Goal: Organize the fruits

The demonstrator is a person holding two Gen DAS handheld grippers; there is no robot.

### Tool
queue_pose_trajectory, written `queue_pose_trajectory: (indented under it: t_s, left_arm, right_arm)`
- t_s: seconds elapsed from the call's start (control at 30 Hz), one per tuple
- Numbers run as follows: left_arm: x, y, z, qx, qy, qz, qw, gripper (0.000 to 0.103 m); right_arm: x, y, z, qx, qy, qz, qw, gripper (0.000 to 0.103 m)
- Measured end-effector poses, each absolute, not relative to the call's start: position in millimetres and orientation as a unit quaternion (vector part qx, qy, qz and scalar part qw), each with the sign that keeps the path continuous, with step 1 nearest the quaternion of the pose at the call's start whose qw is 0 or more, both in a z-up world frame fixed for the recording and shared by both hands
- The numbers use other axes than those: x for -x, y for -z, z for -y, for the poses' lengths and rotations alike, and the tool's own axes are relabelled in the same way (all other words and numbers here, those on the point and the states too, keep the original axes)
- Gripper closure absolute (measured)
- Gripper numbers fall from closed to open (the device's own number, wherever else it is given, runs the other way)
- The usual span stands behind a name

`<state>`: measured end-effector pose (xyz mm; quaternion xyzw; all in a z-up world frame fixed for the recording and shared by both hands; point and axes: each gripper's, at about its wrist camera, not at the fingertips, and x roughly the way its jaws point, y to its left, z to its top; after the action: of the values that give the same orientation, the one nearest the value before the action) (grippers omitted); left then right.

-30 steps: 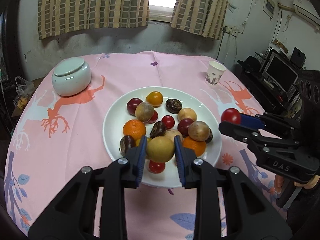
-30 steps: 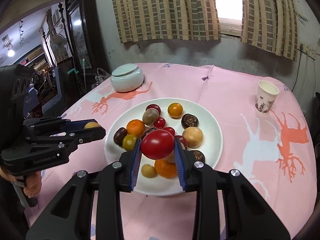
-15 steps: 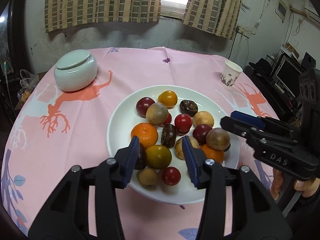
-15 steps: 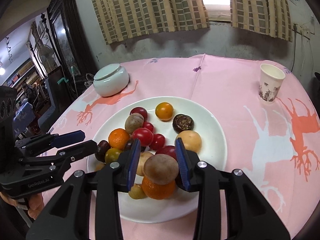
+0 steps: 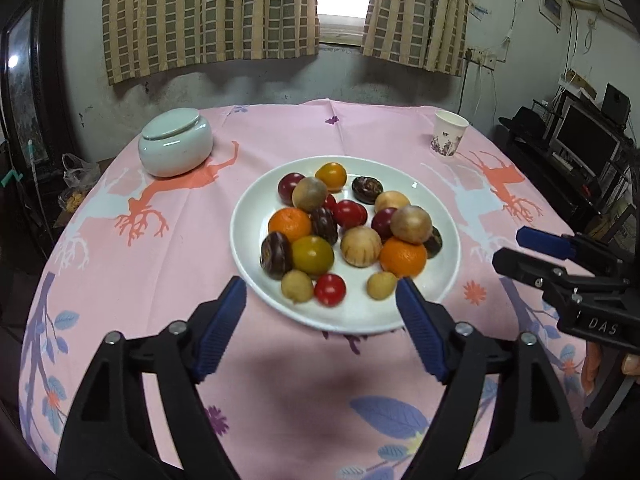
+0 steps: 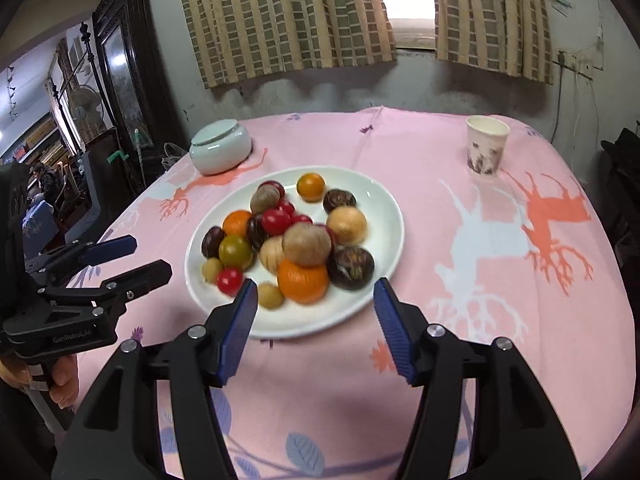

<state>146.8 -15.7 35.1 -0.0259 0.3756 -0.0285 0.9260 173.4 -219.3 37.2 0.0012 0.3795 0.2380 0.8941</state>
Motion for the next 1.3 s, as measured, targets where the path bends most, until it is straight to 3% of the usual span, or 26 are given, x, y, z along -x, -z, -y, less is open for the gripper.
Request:
queue_pose_trajectory:
  t_s: [0.3, 0.37, 0.43, 0.5, 1.3]
  left_arm:
    - [-107, -45, 16, 0.031, 0.011, -0.361, 0.932, 0.009]
    - [-99, -45, 16, 0.032, 0.007, -0.357, 0.933, 0.007]
    - [-89, -44, 16, 0.035, 0.005, -0.359, 0.933, 0.007]
    - [-83, -43, 15, 0.035, 0.001, -0.362, 0.932, 0.006]
    - [-55, -29, 9, 0.035, -0.011, -0.372, 0.928, 0.002]
  right_arm:
    - [-120, -37, 231, 0.005, -0.228, -0.377, 0.897, 0.041]
    - [-112, -36, 232, 0.002, -0.223, -0.377, 0.899, 0.035]
    - [-103, -36, 233, -0.001, -0.22, -0.371, 0.902, 0.013]
    - [-96, -37, 234, -0.006, -0.223, -0.364, 0.904, 0.003]
    - [-75, -29, 228, 0.002, -0.222, -0.366, 0.903, 0.001]
